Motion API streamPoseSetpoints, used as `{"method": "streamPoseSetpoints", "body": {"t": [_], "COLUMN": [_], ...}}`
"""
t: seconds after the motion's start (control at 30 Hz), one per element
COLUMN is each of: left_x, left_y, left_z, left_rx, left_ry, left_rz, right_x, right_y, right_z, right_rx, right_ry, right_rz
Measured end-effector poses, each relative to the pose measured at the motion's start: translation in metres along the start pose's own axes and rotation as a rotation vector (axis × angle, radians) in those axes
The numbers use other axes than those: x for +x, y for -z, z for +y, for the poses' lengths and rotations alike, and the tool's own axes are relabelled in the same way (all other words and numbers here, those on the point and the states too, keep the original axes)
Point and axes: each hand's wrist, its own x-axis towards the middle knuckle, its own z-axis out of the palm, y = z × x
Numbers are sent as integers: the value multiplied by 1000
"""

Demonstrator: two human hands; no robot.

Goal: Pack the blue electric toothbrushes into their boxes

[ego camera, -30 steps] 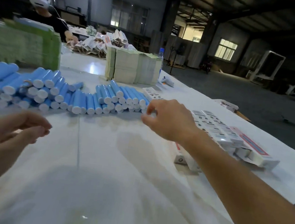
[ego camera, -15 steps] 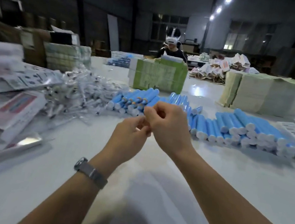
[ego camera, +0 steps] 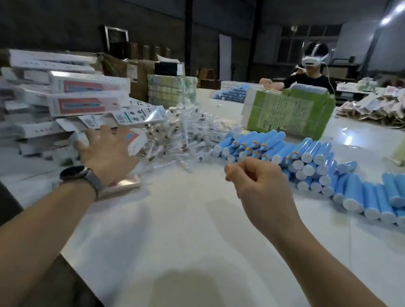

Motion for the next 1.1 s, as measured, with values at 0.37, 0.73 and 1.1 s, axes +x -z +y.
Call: {"method": "streamPoseSetpoints", "body": {"t": [0.37,0.73,1.1], "left_x": [-9,-109,-116], "left_y": [14,63,25], "left_z": [19,168,177], "left_rx": [-82,-1705,-2068], "left_ry": [-170,-414,-331], "left_rz": [-5,-1408,-1812], "right_x": [2,9,-18], "right_y": [4,93,116], "right_z": [-3,13,30], "right_rx": [19,-720,-739], "right_ry": [-12,286,351], "right_rz": [12,-271,-362]}}
